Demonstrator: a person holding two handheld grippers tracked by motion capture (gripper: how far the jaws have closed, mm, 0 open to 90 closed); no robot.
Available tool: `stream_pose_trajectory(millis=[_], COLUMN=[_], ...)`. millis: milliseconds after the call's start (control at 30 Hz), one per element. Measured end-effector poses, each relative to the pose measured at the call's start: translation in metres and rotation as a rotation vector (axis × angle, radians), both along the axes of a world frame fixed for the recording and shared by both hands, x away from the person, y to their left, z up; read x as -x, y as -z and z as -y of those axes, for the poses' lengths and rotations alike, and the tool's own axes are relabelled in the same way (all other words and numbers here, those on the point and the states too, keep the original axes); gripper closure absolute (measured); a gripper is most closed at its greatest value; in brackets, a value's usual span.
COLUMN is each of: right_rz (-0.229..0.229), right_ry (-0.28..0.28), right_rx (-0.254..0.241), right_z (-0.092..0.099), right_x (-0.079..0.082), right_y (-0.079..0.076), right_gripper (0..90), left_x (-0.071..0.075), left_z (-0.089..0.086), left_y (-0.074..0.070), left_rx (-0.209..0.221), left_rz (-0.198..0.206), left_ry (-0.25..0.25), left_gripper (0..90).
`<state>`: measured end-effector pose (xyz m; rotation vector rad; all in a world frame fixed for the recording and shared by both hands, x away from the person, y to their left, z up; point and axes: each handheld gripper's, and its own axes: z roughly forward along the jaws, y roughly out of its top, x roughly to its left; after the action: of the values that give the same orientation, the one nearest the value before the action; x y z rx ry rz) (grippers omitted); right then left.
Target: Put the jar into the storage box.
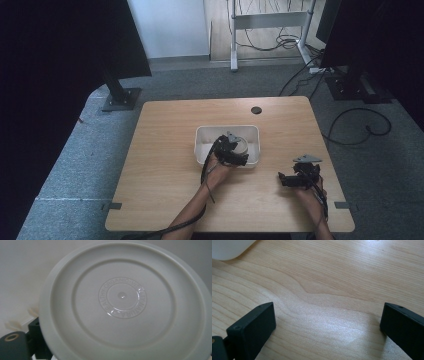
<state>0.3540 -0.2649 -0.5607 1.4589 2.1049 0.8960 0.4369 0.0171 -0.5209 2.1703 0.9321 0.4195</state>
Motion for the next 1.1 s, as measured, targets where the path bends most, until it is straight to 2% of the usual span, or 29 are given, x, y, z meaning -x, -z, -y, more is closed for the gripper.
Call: stream_pose_trajectory(millis=[267,633,1100], right_rz=[0.0,0.001,0.001], right_ry=[0.0,-0.001,-0.002], right_rx=[0.0,0.0,0.001], right_z=[0.0,0.0,0.0], right_x=[0.0,0.0,0.0], right_y=[0.0,0.0,0.0], right_gripper=[0.0,0.0,0.0], left_x=[0.004,0.01,0.022], left_z=[-0.001,-0.004,-0.013], left_y=[-0.006,-0.01,-0.022], left_rx=[0.012,0.007,0.026], left_rz=[0.025,0.047,0.081], left_ry=[0.012,0.018,0.026], left_gripper=[2.9,2.7,2.8])
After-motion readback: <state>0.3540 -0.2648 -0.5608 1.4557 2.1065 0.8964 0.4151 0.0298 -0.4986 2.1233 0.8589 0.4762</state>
